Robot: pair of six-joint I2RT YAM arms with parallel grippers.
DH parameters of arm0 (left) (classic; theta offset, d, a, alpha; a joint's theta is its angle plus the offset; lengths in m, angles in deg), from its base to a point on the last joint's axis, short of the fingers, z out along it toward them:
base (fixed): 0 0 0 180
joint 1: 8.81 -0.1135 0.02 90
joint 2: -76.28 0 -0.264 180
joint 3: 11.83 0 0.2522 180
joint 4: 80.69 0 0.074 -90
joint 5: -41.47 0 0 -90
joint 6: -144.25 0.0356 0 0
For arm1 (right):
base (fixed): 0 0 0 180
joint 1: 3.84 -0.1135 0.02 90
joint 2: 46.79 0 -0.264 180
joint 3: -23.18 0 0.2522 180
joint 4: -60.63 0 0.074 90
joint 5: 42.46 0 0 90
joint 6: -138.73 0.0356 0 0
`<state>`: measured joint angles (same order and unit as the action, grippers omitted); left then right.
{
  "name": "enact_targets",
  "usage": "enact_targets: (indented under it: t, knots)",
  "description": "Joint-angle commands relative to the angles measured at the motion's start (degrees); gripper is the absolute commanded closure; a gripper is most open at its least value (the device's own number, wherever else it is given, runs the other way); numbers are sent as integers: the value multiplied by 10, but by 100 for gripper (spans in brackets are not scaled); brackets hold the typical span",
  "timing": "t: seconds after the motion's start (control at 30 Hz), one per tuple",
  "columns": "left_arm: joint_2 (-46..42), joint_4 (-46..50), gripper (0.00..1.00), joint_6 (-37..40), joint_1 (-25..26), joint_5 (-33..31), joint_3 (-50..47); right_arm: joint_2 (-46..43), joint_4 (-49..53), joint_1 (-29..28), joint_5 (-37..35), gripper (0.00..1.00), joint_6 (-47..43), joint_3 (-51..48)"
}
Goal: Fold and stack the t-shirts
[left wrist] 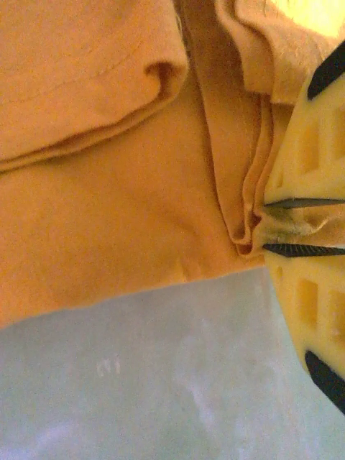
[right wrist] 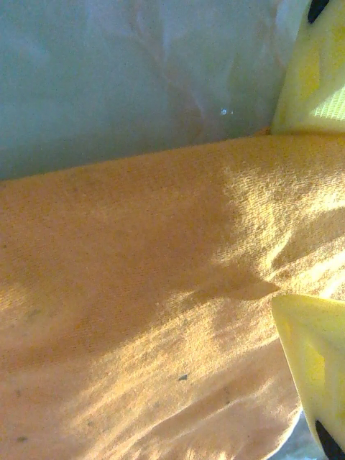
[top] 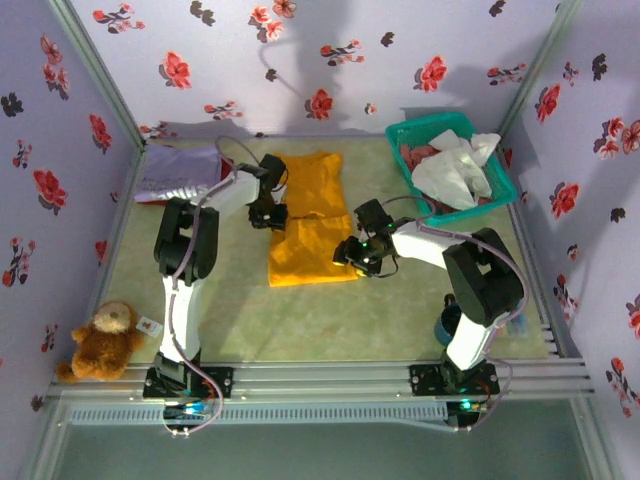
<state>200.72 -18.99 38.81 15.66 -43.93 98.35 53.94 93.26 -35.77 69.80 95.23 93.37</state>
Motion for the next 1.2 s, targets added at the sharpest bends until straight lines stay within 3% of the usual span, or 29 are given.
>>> enact_targets:
  t: [0.0, 0.07, 0.13, 0.2, 0.3, 0.5, 0.67, 0.83, 1.07, 1.17]
  knots:
    - [-18, -18, 70, -21, -1, 25, -17, 22, 27, 1, -6, 44, -14, -2]
    - [-15, -21, 66, -24, 0, 23, -23, 22, 28, 1, -6, 44, -14, -1]
    - [-12, -24, 69, -27, -1, 18, -28, 22, 29, 1, -6, 44, -15, 0]
    - [-11, -25, 91, -26, -1, 14, -31, 22, 31, 1, -6, 44, -16, -1]
    - [-19, -21, 100, -26, -3, 1, -30, 24, 36, 2, -7, 44, -17, -1]
    - [-70, -57, 100, -68, -42, 18, -59, 36, 49, 5, -16, 44, -11, -7]
    - [-97, -148, 100, -123, -93, 143, -123, 53, 39, 5, -11, 44, -6, -17]
    - [-72, -174, 92, -127, -99, 261, -129, 50, 23, 5, -8, 45, 0, -28]
    - [-86, -207, 87, -151, -112, 261, -160, -5, 71, 5, -40, 44, -18, -13]
    - [-108, -196, 86, -152, -114, 212, -164, -29, 105, 5, -58, 44, -30, 5]
